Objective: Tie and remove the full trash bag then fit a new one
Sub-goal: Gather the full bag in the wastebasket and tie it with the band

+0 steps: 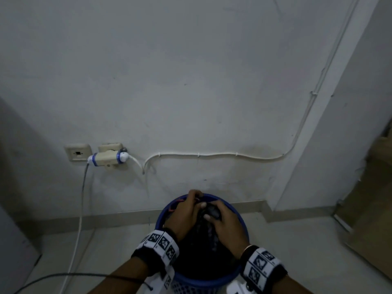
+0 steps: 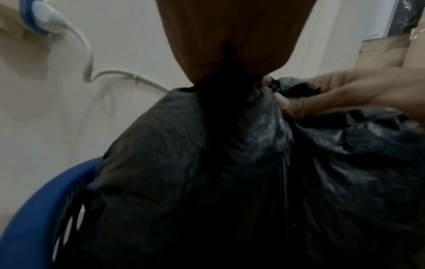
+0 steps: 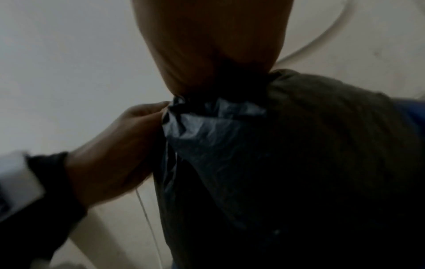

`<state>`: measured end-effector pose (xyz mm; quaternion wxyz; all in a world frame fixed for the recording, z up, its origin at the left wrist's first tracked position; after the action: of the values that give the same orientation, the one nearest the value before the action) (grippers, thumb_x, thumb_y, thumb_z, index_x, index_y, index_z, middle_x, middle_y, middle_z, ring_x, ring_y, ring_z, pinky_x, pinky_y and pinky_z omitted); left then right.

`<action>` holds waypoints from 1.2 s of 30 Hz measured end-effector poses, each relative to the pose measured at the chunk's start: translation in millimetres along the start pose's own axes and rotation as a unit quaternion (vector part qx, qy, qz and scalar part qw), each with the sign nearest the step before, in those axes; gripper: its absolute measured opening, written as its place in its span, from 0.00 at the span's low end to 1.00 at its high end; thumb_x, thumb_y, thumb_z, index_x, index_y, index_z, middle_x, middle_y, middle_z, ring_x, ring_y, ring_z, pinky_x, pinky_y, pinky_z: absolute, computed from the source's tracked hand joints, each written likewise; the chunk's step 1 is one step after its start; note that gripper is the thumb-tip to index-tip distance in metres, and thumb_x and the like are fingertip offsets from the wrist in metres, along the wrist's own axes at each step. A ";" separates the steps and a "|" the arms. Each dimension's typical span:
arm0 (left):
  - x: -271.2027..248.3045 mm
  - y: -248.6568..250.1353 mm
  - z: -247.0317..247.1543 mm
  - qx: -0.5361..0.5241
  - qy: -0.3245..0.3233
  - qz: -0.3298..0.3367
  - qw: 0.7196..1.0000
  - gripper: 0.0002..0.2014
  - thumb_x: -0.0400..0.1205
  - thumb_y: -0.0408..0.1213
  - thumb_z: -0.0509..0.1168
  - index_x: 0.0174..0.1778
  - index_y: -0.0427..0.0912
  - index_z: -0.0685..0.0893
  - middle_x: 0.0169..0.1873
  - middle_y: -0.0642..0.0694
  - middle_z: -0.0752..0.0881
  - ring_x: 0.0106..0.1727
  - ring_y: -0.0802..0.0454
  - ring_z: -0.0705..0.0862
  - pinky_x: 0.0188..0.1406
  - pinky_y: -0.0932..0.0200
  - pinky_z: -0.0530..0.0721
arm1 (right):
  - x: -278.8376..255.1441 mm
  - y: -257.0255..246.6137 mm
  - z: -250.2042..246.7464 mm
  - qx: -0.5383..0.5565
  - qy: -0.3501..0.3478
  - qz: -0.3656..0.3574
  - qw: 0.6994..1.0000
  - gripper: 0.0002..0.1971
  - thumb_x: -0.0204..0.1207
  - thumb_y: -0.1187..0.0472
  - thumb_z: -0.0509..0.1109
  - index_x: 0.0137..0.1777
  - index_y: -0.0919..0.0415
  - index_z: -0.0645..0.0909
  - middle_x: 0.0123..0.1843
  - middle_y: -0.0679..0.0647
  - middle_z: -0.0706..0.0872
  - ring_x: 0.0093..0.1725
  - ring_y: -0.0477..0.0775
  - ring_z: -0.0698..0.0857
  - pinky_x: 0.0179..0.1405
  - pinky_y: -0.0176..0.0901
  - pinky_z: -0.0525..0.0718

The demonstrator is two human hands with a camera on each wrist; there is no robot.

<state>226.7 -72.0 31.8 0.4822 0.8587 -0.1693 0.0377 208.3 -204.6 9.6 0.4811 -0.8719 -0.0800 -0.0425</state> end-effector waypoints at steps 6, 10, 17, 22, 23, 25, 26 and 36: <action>-37.5 -14.2 31.8 0.141 -0.084 0.049 0.985 0.51 0.66 0.76 0.64 0.82 0.59 0.55 0.78 0.62 0.62 0.77 0.64 0.61 0.78 0.59 0.62 | -0.9 57.9 12.7 0.106 -0.015 0.203 0.973 0.16 0.83 0.51 0.68 0.63 0.61 0.76 0.58 0.56 0.86 0.55 0.55 0.86 0.54 0.47 0.84; -41.8 -43.1 49.0 0.286 -0.142 0.081 0.944 0.44 0.74 0.65 0.64 0.84 0.54 0.55 0.77 0.48 0.68 0.74 0.48 0.70 0.73 0.52 0.69 | -0.3 53.7 25.7 0.096 -0.062 0.204 0.972 0.14 0.84 0.52 0.66 0.55 0.63 0.84 0.52 0.59 0.89 0.50 0.56 0.88 0.54 0.46 0.86; -33.9 -71.4 57.2 0.461 -0.164 0.098 0.866 0.19 0.75 0.54 0.52 0.43 0.50 0.85 0.40 0.50 0.87 0.43 0.46 0.84 0.39 0.52 0.81 | -24.7 8.2 2.4 -0.276 -0.026 -0.036 0.960 0.41 0.74 0.22 0.50 0.83 0.42 0.60 0.78 0.48 0.67 0.78 0.52 0.66 0.78 0.57 0.65; -21.4 -75.2 68.4 0.343 -0.168 0.060 0.922 0.19 0.85 0.48 0.54 0.49 0.40 0.87 0.47 0.40 0.87 0.47 0.38 0.84 0.45 0.48 0.83 | -49.2 53.0 49.9 -0.205 -0.230 0.053 0.950 0.46 0.73 0.26 0.61 0.83 0.33 0.37 0.89 0.48 0.40 0.87 0.56 0.50 0.85 0.59 0.57; -21.0 -80.7 70.8 0.273 -0.179 0.017 0.945 0.18 0.87 0.45 0.54 0.54 0.37 0.85 0.51 0.37 0.87 0.50 0.38 0.84 0.51 0.49 0.83 | -46.9 54.6 57.4 -0.176 -0.241 0.059 0.953 0.50 0.73 0.28 0.65 0.84 0.36 0.36 0.89 0.48 0.37 0.87 0.55 0.49 0.84 0.56 0.59; -24.7 -85.1 68.9 0.129 -0.169 -0.061 0.975 0.15 0.87 0.40 0.56 0.63 0.37 0.80 0.59 0.39 0.86 0.56 0.45 0.85 0.59 0.54 0.81 | -38.2 51.0 71.3 -0.197 -0.255 0.050 0.945 0.59 0.68 0.30 0.72 0.86 0.44 0.35 0.88 0.49 0.35 0.87 0.56 0.47 0.84 0.54 0.60; -28.5 -84.4 64.5 0.079 -0.149 -0.081 0.982 0.15 0.87 0.39 0.56 0.68 0.40 0.76 0.62 0.42 0.84 0.60 0.48 0.84 0.64 0.55 0.80 | -33.0 49.4 79.0 -0.220 -0.262 0.045 0.938 0.62 0.65 0.31 0.75 0.87 0.46 0.35 0.88 0.51 0.36 0.87 0.57 0.47 0.84 0.55 0.59; -64.3 -69.6 18.8 0.291 -0.073 -0.085 0.950 0.38 0.75 0.64 0.62 0.79 0.59 0.57 0.69 0.52 0.72 0.70 0.48 0.71 0.67 0.48 0.73 | -9.4 50.8 101.7 -0.123 -0.228 0.037 0.965 0.24 0.77 0.61 0.65 0.73 0.49 0.75 0.68 0.52 0.84 0.65 0.51 0.83 0.68 0.44 0.79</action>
<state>187.2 -38.2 -49.6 0.1993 0.9733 -0.1126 -0.0188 208.0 -146.1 -88.4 0.3408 -0.9131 -0.1502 0.1659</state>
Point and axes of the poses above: each hand's wrist, its own x-axis towards the middle knuckle, its own z-axis out of the palm, y = z × x, the point moved 9 cm from there along x, towards the middle knuckle
